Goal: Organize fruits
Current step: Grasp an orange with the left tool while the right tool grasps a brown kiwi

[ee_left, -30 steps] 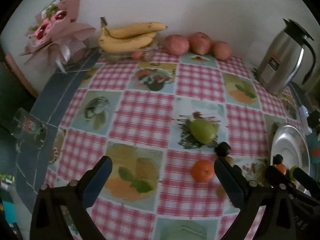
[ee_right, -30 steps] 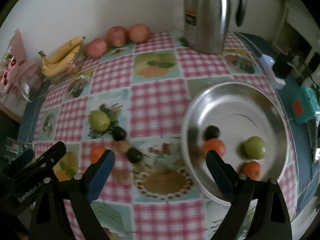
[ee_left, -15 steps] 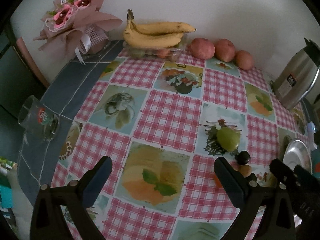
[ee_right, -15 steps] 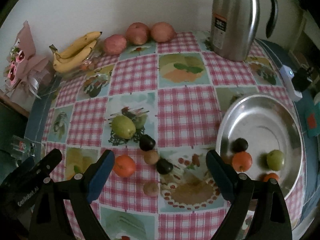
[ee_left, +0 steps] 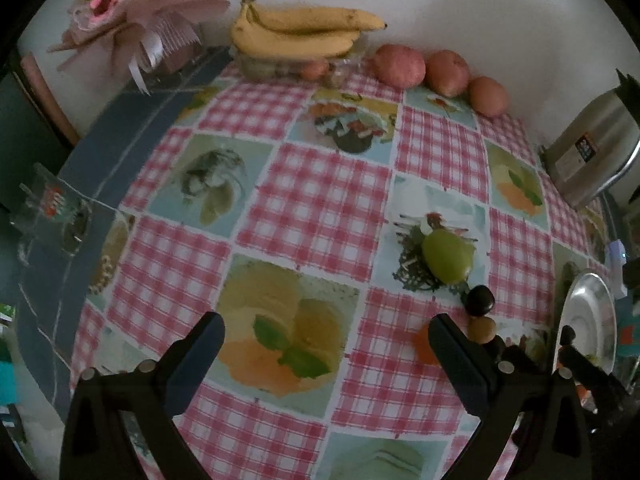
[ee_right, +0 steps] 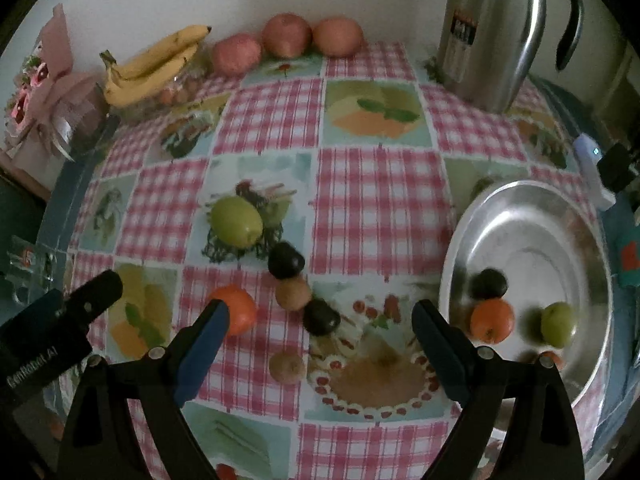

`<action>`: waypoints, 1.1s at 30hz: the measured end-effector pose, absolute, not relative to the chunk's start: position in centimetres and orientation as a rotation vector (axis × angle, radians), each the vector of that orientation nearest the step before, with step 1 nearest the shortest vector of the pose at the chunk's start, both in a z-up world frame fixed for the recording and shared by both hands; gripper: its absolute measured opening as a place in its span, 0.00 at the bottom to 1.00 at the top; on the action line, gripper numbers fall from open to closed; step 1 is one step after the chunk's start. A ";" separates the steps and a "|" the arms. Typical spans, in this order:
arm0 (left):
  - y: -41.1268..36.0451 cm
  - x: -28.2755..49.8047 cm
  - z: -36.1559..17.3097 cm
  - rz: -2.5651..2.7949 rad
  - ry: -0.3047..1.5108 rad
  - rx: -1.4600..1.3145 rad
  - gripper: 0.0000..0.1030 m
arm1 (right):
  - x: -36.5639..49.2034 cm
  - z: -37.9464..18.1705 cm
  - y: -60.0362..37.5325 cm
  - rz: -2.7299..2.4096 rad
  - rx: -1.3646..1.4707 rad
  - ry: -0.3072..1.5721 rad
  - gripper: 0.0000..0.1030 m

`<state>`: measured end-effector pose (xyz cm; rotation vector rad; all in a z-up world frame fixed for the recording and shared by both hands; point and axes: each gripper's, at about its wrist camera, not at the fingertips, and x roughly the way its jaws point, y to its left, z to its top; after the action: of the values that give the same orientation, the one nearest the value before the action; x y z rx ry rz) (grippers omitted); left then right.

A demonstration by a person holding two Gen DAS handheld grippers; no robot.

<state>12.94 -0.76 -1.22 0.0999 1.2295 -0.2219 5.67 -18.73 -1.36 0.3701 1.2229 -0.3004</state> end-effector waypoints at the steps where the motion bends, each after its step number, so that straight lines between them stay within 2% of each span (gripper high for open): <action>1: -1.0 12.9 -1.5 -0.224 1.238 0.111 1.00 | 5.6 -1.7 -18.7 -0.298 0.372 1.232 0.90; 13: -2.0 12.9 -5.7 -0.211 1.356 0.139 1.00 | 5.0 -5.2 -17.8 -0.294 0.379 1.334 0.90; 16: -1.8 12.8 -6.2 -0.209 1.369 0.119 1.00 | 4.7 -6.0 -17.9 -0.306 0.397 1.354 0.87; 18: -1.9 12.9 -6.3 -0.214 1.366 0.111 1.00 | 4.7 -6.3 -17.9 -0.307 0.395 1.363 0.78; 23: -2.0 13.0 -5.8 -0.230 1.345 0.090 1.00 | 4.7 -6.7 -17.1 -0.278 0.401 1.368 0.71; 25: -2.0 13.1 -5.5 -0.241 1.345 0.077 0.99 | 4.7 -6.7 -16.6 -0.264 0.392 1.370 0.65; 33: -2.2 13.2 -5.0 -0.268 1.346 0.051 0.99 | 4.6 -6.6 -14.7 -0.233 0.363 1.375 0.34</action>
<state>13.20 -2.21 -5.02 0.0514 1.3456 -0.2682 4.64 -14.68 -6.65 0.3629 1.3747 -0.2334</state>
